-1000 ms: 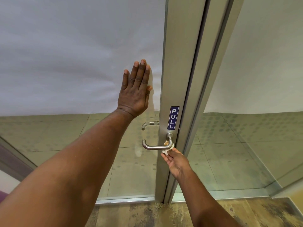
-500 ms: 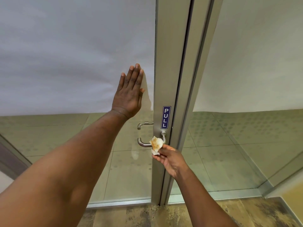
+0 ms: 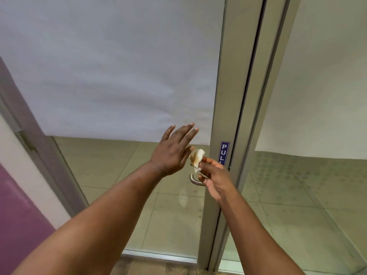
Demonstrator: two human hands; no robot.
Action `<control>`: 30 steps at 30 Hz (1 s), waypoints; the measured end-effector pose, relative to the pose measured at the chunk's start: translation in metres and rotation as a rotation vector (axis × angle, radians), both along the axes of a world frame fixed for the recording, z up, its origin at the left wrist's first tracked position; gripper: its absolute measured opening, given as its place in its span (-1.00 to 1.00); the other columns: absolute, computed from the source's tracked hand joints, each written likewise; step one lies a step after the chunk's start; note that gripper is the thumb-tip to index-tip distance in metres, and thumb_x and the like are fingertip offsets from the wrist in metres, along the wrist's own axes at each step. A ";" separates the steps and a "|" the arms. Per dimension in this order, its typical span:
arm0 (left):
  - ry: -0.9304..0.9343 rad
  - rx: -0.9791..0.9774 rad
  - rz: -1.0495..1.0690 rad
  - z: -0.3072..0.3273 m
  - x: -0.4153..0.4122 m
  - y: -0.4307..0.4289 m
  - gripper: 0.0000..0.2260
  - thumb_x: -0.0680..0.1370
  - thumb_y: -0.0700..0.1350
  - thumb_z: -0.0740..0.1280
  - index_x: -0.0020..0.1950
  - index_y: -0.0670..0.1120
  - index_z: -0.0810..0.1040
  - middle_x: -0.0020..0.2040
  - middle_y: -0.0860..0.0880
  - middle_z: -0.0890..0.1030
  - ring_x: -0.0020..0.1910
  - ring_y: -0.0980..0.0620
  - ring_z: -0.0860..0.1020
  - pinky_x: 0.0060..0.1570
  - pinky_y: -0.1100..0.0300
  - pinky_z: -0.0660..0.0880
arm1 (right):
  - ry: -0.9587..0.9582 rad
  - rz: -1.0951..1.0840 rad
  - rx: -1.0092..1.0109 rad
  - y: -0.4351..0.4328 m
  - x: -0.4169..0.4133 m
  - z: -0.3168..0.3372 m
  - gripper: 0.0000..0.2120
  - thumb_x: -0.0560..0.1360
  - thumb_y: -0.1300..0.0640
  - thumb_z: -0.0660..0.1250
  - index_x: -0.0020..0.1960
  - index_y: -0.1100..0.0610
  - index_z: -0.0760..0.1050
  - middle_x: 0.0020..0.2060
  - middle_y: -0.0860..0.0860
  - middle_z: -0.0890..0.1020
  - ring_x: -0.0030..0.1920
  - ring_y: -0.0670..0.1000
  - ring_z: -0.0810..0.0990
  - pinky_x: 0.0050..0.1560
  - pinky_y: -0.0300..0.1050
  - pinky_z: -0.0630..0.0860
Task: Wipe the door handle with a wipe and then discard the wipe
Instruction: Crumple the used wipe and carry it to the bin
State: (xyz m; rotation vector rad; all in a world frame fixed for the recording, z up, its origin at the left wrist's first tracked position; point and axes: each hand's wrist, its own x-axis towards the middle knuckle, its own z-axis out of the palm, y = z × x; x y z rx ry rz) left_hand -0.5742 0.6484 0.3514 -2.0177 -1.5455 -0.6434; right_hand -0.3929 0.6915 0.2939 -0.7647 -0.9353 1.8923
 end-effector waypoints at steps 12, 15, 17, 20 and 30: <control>-0.035 0.073 0.132 0.014 -0.047 -0.097 -0.63 0.68 0.07 0.22 0.42 -0.08 0.48 0.18 0.00 0.61 0.22 0.02 0.56 0.54 -0.01 0.17 | 0.063 0.240 0.162 -0.054 -0.078 0.060 -0.84 0.46 0.26 0.48 -0.10 0.02 0.74 -0.17 0.00 0.75 -0.23 -0.10 0.67 -0.09 -0.07 0.43; -0.090 0.107 0.166 0.019 -0.063 -0.116 -0.71 0.68 0.03 0.21 0.34 -0.06 0.49 0.08 0.01 0.61 0.11 0.02 0.57 0.49 0.01 0.19 | 0.105 0.257 0.152 -0.066 -0.100 0.067 -0.82 0.38 0.23 0.54 -0.03 0.07 0.71 -0.14 0.05 0.74 -0.20 -0.02 0.67 -0.09 -0.08 0.48; -0.128 0.134 0.203 0.022 -0.077 -0.134 -0.74 0.68 0.01 0.19 0.31 -0.06 0.49 0.03 0.00 0.60 0.05 0.00 0.57 0.46 0.02 0.20 | 0.139 0.297 0.158 -0.078 -0.119 0.072 -0.76 0.37 0.20 0.55 0.03 0.10 0.69 -0.10 0.09 0.73 -0.16 0.02 0.68 -0.11 -0.11 0.53; -0.170 0.147 0.255 0.026 -0.098 -0.162 -0.78 0.66 -0.06 0.24 0.27 -0.08 0.52 -0.02 -0.02 0.61 0.00 -0.05 0.58 0.43 -0.02 0.25 | 0.197 0.351 0.133 -0.098 -0.149 0.076 -0.89 0.45 0.17 0.46 -0.02 0.08 0.69 -0.11 0.08 0.73 -0.15 0.03 0.71 -0.11 -0.13 0.57; -0.269 0.192 0.400 0.019 -0.194 -0.269 -0.82 0.60 -0.13 0.36 0.19 -0.08 0.55 -0.06 -0.01 0.63 -0.03 -0.01 0.60 0.44 0.05 0.27 | 0.192 0.529 0.166 -0.198 -0.273 0.069 -0.66 0.46 0.10 0.48 0.22 0.12 0.65 0.05 0.08 0.74 0.05 0.04 0.72 0.00 -0.01 0.65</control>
